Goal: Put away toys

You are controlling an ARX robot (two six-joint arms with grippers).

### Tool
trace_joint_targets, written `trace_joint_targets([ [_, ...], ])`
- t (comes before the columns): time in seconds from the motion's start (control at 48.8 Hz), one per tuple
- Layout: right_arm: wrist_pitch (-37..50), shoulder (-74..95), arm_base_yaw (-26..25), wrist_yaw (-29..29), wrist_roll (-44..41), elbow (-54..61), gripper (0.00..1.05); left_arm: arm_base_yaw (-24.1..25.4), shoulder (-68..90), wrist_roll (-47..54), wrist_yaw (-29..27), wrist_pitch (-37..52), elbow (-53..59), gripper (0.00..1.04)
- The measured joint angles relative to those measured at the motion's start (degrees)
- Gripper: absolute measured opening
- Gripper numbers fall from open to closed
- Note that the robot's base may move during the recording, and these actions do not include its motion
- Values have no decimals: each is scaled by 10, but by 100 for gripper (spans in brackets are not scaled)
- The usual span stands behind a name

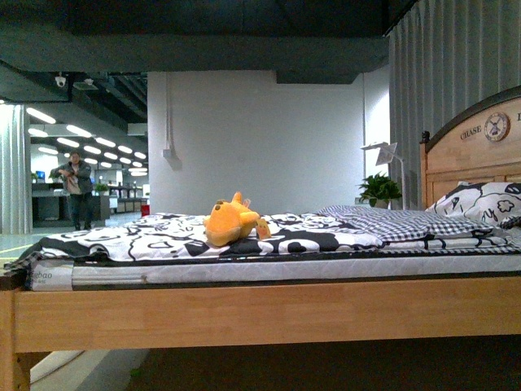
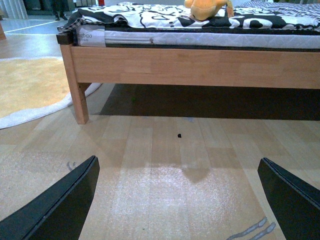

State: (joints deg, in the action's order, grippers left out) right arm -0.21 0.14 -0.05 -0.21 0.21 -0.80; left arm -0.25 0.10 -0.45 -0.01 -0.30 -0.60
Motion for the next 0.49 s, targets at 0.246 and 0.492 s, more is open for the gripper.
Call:
trace_joint_targets([
  [0.246, 0, 0, 0, 0, 0, 0, 98, 0, 0, 0, 0, 0, 0, 99],
  [0.492, 0, 0, 0, 0, 0, 0, 98, 0, 0, 0, 0, 0, 0, 99],
])
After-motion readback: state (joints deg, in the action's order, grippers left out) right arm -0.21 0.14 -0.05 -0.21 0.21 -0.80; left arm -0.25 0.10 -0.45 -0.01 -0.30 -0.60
